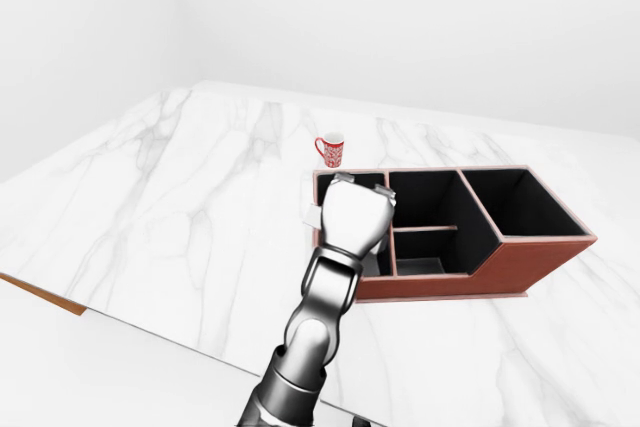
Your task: Pick up the book and place it in the left compartment of the caddy.
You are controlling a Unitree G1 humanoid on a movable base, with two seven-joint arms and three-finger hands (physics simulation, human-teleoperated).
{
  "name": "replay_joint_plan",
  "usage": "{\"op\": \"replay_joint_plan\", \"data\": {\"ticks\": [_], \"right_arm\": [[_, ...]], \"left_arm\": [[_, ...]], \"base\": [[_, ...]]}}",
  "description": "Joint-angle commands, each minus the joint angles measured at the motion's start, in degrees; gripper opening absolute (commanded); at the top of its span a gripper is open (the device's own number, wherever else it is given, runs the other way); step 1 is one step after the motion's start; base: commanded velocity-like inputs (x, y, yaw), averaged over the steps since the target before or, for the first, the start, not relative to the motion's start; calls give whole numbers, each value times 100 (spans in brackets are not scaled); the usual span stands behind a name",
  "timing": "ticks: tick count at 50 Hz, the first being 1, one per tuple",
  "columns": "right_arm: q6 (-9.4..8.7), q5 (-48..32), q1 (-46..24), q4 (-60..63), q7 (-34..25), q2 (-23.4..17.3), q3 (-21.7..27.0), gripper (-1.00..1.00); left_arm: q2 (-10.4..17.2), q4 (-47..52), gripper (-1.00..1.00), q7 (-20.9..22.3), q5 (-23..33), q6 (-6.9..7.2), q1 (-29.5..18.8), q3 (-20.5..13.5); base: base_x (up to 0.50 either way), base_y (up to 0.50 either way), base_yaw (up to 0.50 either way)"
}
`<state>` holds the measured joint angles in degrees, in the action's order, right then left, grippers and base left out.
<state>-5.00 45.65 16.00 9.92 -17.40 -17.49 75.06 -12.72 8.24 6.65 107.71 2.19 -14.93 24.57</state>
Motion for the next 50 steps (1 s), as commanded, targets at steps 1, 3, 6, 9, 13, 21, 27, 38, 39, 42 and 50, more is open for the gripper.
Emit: {"op": "replay_joint_plan", "data": {"ticks": [1,3,6,9,13,21,27,38,39,42,50], "right_arm": [[0,-8,-14,-21,12,-18,2,100],[0,-5,-11,-16,14,-18,0,100],[0,-15,-18,-32,3,-15,-14,100],[0,-19,-21,-55,2,-19,-26,100],[0,-6,-11,-60,-5,-21,-24,100],[0,-23,-31,-71,-4,-23,-31,100],[0,-16,-20,-54,3,-17,-36,100],[0,3,-11,-28,19,-25,-18,100],[0,-5,-14,-39,6,-19,-21,100],[0,1,-8,-27,12,-23,-14,100],[0,11,-6,-9,22,-26,-2,100]], "left_arm": [[-200,-594,-100,-88,-10,67,-567,-216],[-227,-717,-100,-119,-41,66,-658,-267],[-295,-1022,-100,-146,-53,68,-858,-324],[-329,-1188,-100,-125,-50,78,-934,-334],[-373,-1614,-100,-234,-98,131,-1151,-428],[-350,-2637,-100,-503,-94,281,-1667,-622],[-347,-2965,-100,-550,-61,281,-1794,-660],[-272,-3381,-100,-658,48,281,-1982,-714],[-304,-3462,-100,-726,-15,281,-2008,-731],[-302,-3668,-100,-794,0,281,-2066,-730],[-304,-4329,-100,-1092,-109,281,-2249,-787]], "base": [[0,0,0],[0,0,0],[0,0,0],[0,0,0],[0,0,0],[0,0,0],[0,0,0],[0,0,0],[0,0,0],[0,0,0],[0,0,0]]}}
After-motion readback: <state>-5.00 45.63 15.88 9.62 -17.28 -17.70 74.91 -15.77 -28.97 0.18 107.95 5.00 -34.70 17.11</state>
